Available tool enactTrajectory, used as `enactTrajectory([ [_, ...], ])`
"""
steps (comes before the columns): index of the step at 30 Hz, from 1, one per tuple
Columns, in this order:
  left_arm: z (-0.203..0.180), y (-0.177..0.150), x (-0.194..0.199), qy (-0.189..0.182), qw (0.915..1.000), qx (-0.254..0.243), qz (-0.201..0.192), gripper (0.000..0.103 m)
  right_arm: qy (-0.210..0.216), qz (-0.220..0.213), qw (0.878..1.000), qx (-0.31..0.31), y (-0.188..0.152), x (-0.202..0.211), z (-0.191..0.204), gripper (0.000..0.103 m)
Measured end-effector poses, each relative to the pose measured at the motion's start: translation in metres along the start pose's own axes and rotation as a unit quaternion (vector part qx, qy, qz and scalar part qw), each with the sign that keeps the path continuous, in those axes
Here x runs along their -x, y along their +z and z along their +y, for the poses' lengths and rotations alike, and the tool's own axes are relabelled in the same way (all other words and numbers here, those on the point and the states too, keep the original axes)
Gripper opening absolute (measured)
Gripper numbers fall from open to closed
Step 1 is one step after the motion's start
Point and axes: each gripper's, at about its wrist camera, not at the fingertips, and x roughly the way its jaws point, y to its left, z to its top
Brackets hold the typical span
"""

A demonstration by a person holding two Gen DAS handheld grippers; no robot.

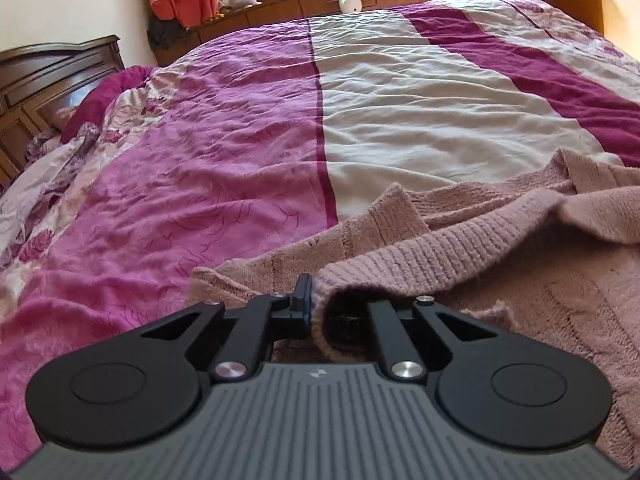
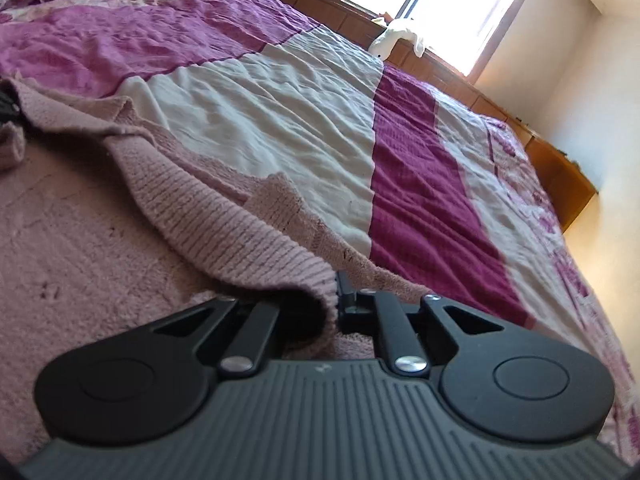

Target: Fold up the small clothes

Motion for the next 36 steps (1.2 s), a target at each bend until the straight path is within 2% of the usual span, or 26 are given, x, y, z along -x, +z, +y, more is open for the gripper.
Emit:
enactTrajectory([
  [2, 0.004, 0.002, 0.004, -0.005, 1.0000, 0.002, 0.005, 0.018, 0.009, 0.007, 1.000, -0.006, 0.003, 0.002, -0.004, 0.011],
  [3, 0.007, 0.003, 0.009, -0.007, 0.9999, 0.006, 0.007, 0.028, 0.015, 0.010, 1.000, -0.011, 0.004, 0.003, -0.007, 0.011],
  [4, 0.013, 0.004, 0.013, -0.009, 0.9998, 0.012, 0.009, 0.042, 0.019, 0.012, 1.000, -0.017, 0.005, 0.006, -0.011, 0.014],
  [5, 0.017, 0.004, 0.021, -0.009, 0.9998, 0.016, 0.008, 0.049, 0.022, 0.012, 0.999, -0.024, 0.004, 0.011, -0.015, 0.018],
  [6, 0.022, 0.004, 0.029, -0.010, 0.9997, 0.020, 0.004, 0.058, 0.026, 0.012, 0.999, -0.030, 0.004, 0.016, -0.019, 0.025],
  [7, 0.027, 0.003, 0.038, -0.014, 0.9997, 0.022, -0.001, 0.063, 0.030, 0.009, 0.999, -0.039, 0.003, 0.020, -0.024, 0.034],
  [9, 0.036, 0.000, 0.057, -0.023, 0.9995, 0.021, -0.006, 0.068, 0.043, 0.004, 0.997, -0.060, -0.001, 0.032, -0.035, 0.042],
  [10, 0.040, -0.002, 0.064, -0.029, 0.9993, 0.021, -0.009, 0.069, 0.051, 0.005, 0.996, -0.067, -0.001, 0.036, -0.038, 0.043],
  [16, 0.050, -0.020, 0.108, -0.049, 0.9984, 0.011, -0.026, 0.070, 0.060, -0.014, 0.993, -0.103, -0.021, 0.079, -0.053, 0.043],
  [20, 0.044, -0.032, 0.123, -0.084, 0.9962, 0.005, -0.023, 0.070, 0.062, -0.018, 0.992, -0.110, -0.035, 0.094, -0.051, 0.048],
  [27, 0.010, -0.041, 0.113, -0.094, 0.9935, -0.061, -0.017, 0.070, 0.062, -0.004, 0.991, -0.115, -0.059, 0.090, -0.037, 0.048],
  [33, -0.010, -0.045, 0.089, -0.079, 0.9910, -0.105, -0.027, 0.070, 0.065, -0.009, 0.988, -0.139, -0.070, 0.087, -0.035, 0.048],
  [35, -0.009, -0.043, 0.083, -0.082, 0.9910, -0.102, -0.029, 0.047, 0.066, -0.012, 0.988, -0.142, -0.072, 0.087, -0.036, 0.048],
  [36, -0.007, -0.041, 0.079, -0.090, 0.9910, -0.097, -0.023, 0.021, 0.066, -0.013, 0.988, -0.141, -0.072, 0.087, -0.035, 0.048],
])
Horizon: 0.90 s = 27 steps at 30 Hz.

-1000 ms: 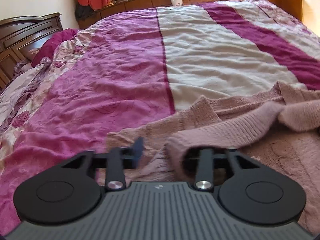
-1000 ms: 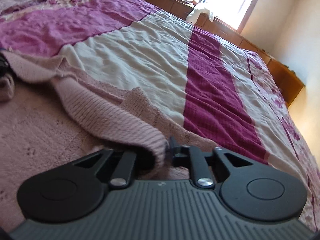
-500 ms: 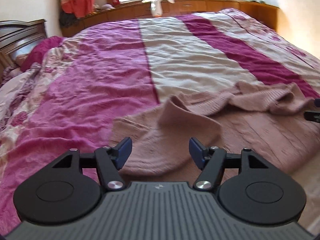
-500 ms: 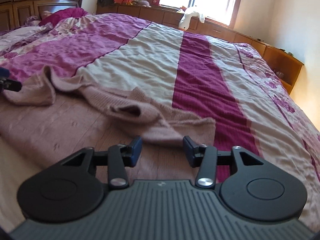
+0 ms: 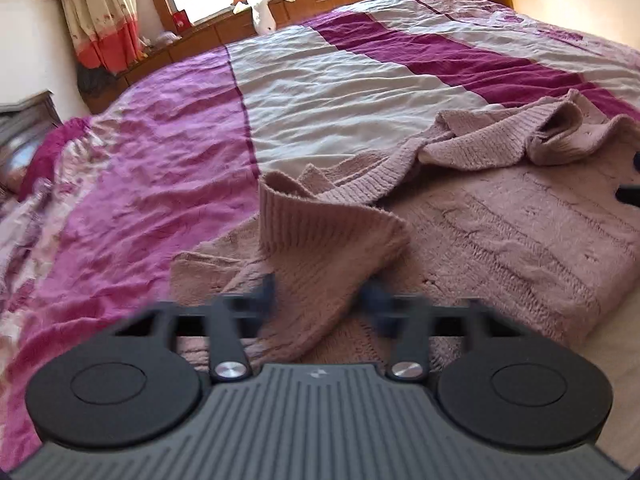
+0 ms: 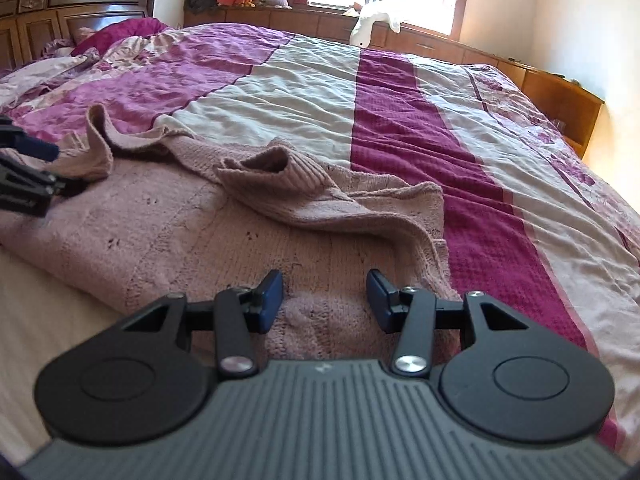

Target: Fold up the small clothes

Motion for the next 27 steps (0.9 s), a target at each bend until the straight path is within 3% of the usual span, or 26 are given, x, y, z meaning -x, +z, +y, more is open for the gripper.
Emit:
enactTrajectory([
  [2, 0.010, 0.005, -0.004, 0.007, 0.9998, 0.017, 0.007, 0.013, -0.001, -0.002, 1.000, 0.004, -0.001, 0.000, 0.001, 0.048],
  [9, 0.057, 0.014, -0.019, 0.079, 0.9934, 0.082, -0.004, 0.013, -0.003, -0.004, 1.000, 0.004, -0.003, 0.001, 0.002, 0.048],
  [12, 0.077, 0.010, -0.030, 0.087, 0.9896, 0.115, 0.006, 0.014, -0.005, -0.005, 1.000, 0.005, -0.003, 0.001, 0.002, 0.048],
  [14, 0.086, 0.007, -0.033, 0.093, 0.9872, 0.129, 0.016, 0.022, -0.004, -0.004, 1.000, 0.004, -0.003, 0.001, 0.002, 0.048],
  [16, 0.091, 0.005, -0.030, 0.097, 0.9846, 0.144, 0.016, 0.040, -0.003, -0.002, 1.000, 0.005, -0.002, 0.001, 0.002, 0.048],
  [19, 0.095, 0.000, -0.018, 0.109, 0.9823, 0.152, 0.006, 0.056, -0.001, -0.001, 1.000, 0.016, 0.004, 0.003, 0.001, 0.049],
  [22, 0.098, -0.001, -0.010, 0.108, 0.9827, 0.151, -0.002, 0.058, 0.007, -0.010, 1.000, 0.023, 0.013, 0.005, -0.002, 0.049],
  [27, 0.101, 0.001, -0.019, 0.075, 0.9852, 0.154, 0.010, 0.058, 0.008, -0.021, 0.997, 0.077, 0.028, -0.003, 0.002, 0.049],
])
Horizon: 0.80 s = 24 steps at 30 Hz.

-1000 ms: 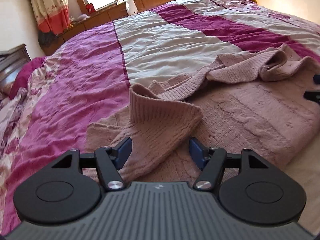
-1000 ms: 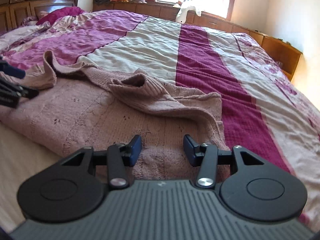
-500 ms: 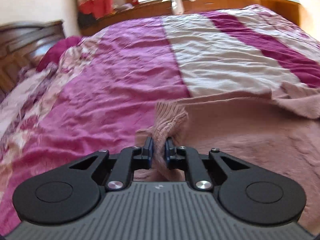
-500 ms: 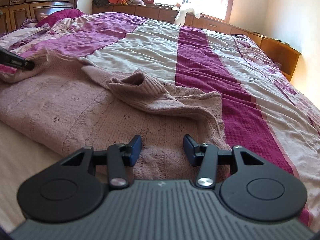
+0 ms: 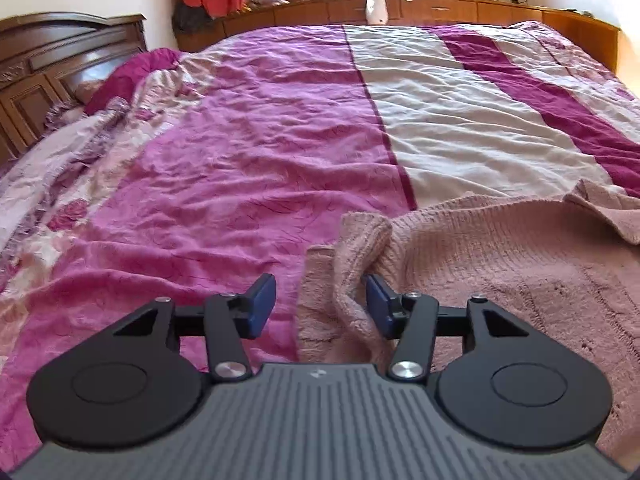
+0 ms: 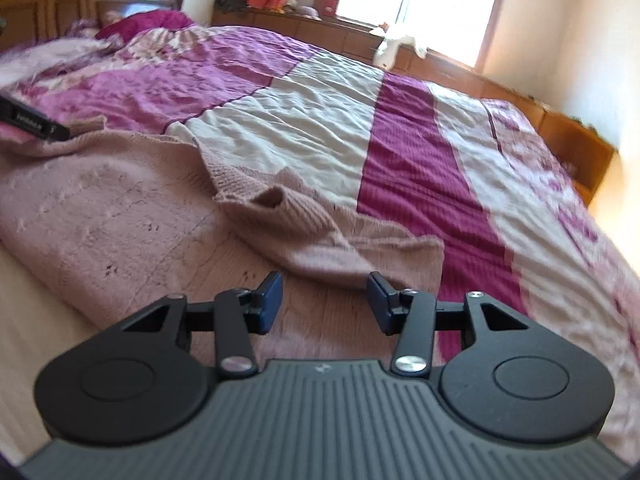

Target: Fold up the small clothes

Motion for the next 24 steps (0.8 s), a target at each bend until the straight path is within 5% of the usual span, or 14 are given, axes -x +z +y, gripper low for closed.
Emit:
enactTrajectory([
  [3, -0.001, 0.001, -0.010, -0.008, 0.9999, 0.010, 0.002, 0.054, 0.010, -0.002, 0.999, 0.041, 0.007, -0.013, 0.004, 0.049],
  [4, -0.001, 0.002, -0.012, -0.009, 0.9999, 0.012, 0.000, 0.037, 0.011, 0.000, 0.999, 0.054, 0.008, -0.017, 0.005, 0.049],
  [6, -0.003, 0.004, -0.018, 0.006, 0.9999, 0.011, -0.001, 0.019, 0.013, 0.005, 0.997, 0.073, 0.012, -0.028, 0.008, 0.049],
  [9, 0.002, 0.009, -0.024, 0.031, 0.9991, 0.025, -0.012, 0.018, 0.031, 0.003, 0.996, 0.082, 0.015, -0.039, 0.009, 0.046],
  [11, 0.008, 0.012, -0.030, 0.047, 0.9984, 0.031, -0.012, 0.018, 0.037, -0.002, 0.996, 0.078, 0.018, -0.044, 0.005, 0.006],
  [17, 0.024, 0.007, -0.045, 0.057, 0.9971, 0.050, 0.006, 0.018, -0.021, 0.006, 0.998, -0.065, 0.035, -0.063, -0.040, 0.009],
  [24, 0.035, 0.001, -0.052, 0.051, 0.9959, 0.072, 0.019, 0.019, -0.010, 0.078, 0.962, -0.260, 0.023, -0.098, -0.102, 0.013],
])
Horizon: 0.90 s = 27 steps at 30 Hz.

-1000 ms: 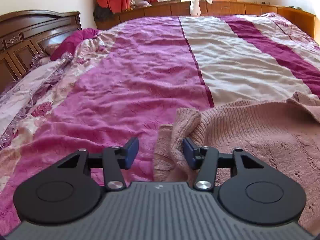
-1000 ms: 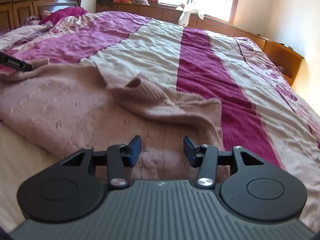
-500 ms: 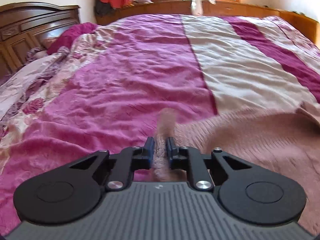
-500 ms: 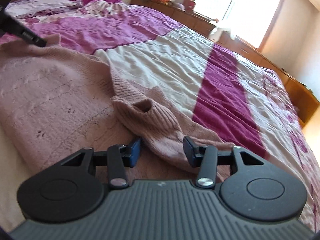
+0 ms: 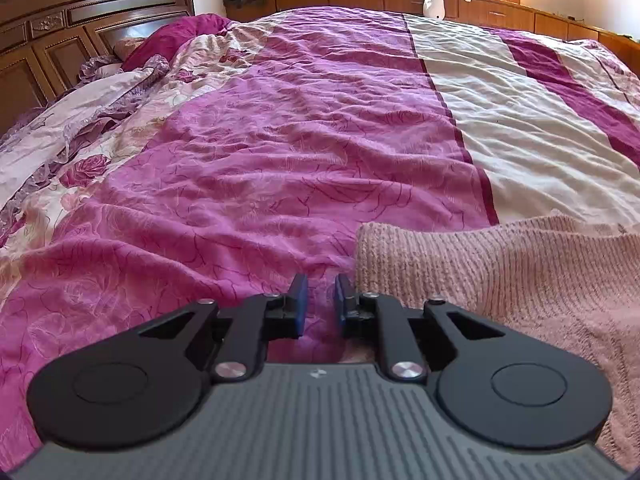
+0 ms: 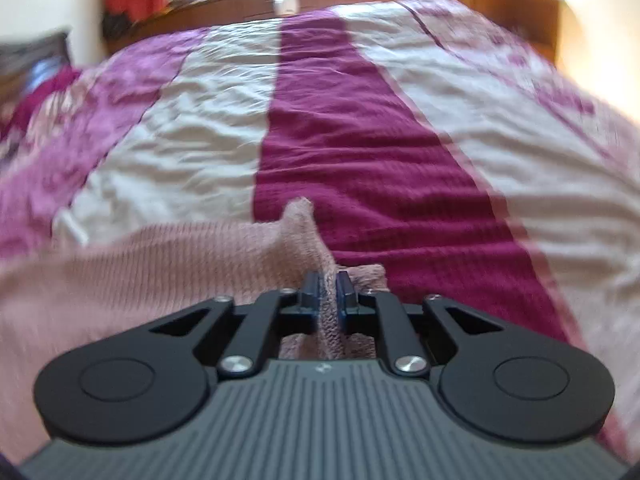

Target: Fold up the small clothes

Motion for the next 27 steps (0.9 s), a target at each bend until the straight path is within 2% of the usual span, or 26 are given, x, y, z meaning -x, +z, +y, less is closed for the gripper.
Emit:
enactTrajectory([
  [3, 0.004, 0.006, 0.008, -0.002, 1.0000, 0.007, 0.001, 0.019, 0.014, -0.004, 0.999, -0.047, -0.003, 0.008, -0.010, 0.013],
  [5, 0.008, 0.010, 0.019, -0.014, 0.9998, 0.014, -0.007, 0.019, 0.012, -0.014, 0.999, -0.051, -0.003, 0.019, -0.009, 0.017],
  [10, 0.009, 0.016, 0.045, -0.056, 0.9981, 0.015, -0.020, 0.024, 0.001, -0.065, 0.998, 0.023, -0.015, 0.053, 0.006, 0.017],
  [13, 0.000, 0.014, 0.043, -0.088, 0.9960, 0.015, -0.004, 0.032, 0.012, -0.076, 0.995, 0.067, -0.027, 0.063, 0.016, 0.018],
  [14, -0.003, 0.012, 0.039, -0.089, 0.9959, 0.014, 0.004, 0.033, 0.014, -0.073, 0.994, 0.076, -0.032, 0.062, 0.019, 0.023],
  [15, -0.007, 0.010, 0.032, -0.082, 0.9964, 0.012, 0.017, 0.033, 0.016, -0.066, 0.994, 0.083, -0.036, 0.060, 0.020, 0.033],
  [16, -0.009, 0.008, 0.025, -0.069, 0.9972, 0.013, 0.026, 0.033, 0.015, -0.059, 0.995, 0.085, -0.042, 0.057, 0.020, 0.039],
  [18, -0.010, 0.002, 0.013, -0.044, 0.9984, 0.015, 0.031, 0.035, 0.007, -0.043, 0.996, 0.084, -0.053, 0.049, 0.018, 0.040],
  [19, -0.010, 0.001, 0.008, -0.028, 0.9992, 0.011, 0.026, 0.043, 0.004, -0.041, 0.995, 0.087, -0.060, 0.046, 0.017, 0.040],
  [22, -0.018, 0.000, 0.001, 0.034, 0.9988, -0.035, 0.001, 0.048, -0.001, -0.066, 0.991, 0.113, -0.072, 0.044, 0.019, 0.041],
  [23, -0.020, 0.001, -0.002, 0.043, 0.9980, -0.046, -0.001, 0.048, -0.004, -0.066, 0.991, 0.114, -0.071, 0.044, 0.020, 0.042],
  [25, -0.019, 0.004, 0.000, 0.035, 0.9983, -0.047, -0.001, 0.048, -0.006, -0.062, 0.992, 0.112, -0.069, 0.044, 0.021, 0.042],
  [27, -0.011, 0.008, 0.009, 0.013, 0.9995, -0.028, -0.005, 0.048, -0.003, -0.060, 0.993, 0.106, -0.067, 0.044, 0.019, 0.042],
])
